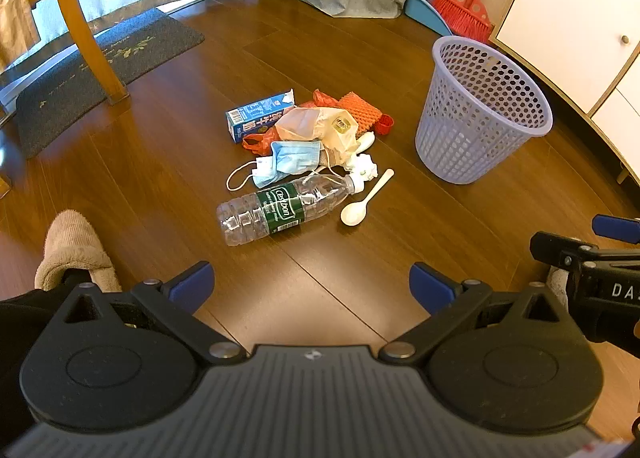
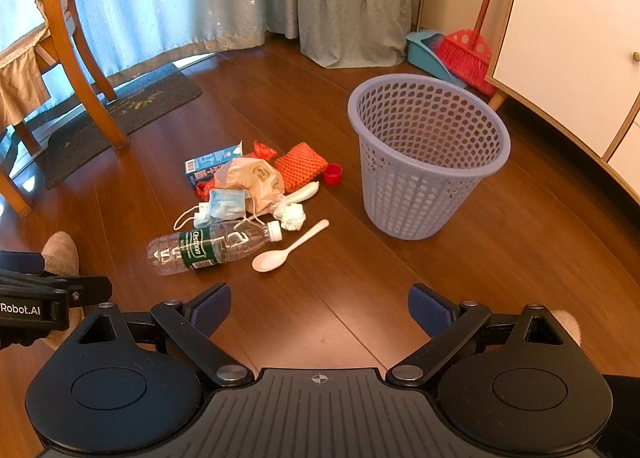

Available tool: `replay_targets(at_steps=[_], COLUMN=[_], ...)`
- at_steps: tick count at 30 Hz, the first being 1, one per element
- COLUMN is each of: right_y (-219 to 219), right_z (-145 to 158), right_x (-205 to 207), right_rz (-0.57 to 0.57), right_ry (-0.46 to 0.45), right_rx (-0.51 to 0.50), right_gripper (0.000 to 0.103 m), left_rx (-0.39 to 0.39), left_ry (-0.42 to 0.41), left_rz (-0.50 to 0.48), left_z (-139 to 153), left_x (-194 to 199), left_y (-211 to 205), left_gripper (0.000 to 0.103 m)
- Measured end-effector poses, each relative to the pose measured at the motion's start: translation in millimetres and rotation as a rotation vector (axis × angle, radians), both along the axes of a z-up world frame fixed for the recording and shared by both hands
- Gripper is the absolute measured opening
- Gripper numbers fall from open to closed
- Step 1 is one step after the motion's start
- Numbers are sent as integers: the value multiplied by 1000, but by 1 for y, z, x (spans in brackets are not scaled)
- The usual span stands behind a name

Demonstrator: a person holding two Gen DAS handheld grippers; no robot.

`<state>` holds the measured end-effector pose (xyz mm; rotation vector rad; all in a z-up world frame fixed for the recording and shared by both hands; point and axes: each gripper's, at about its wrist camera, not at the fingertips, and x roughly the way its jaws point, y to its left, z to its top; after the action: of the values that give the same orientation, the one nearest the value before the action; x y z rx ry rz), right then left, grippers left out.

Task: Collect trash
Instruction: 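Move both tools toward the trash pile and the lavender wastebasket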

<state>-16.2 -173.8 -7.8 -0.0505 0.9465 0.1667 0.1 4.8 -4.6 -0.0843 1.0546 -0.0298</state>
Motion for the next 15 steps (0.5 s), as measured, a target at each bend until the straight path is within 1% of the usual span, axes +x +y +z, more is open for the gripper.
replay_targets(at_steps=[15], right_y=[2], right_z=[-3], right_x=[0], right_rz=[-1], right_ry=[9], right_rx=[0], right_gripper=[94], left_rx=[-9], left_ry=[7], left_rz=[3], left_z=[-2], left_x=[0], left_y=[0], left_gripper=[102])
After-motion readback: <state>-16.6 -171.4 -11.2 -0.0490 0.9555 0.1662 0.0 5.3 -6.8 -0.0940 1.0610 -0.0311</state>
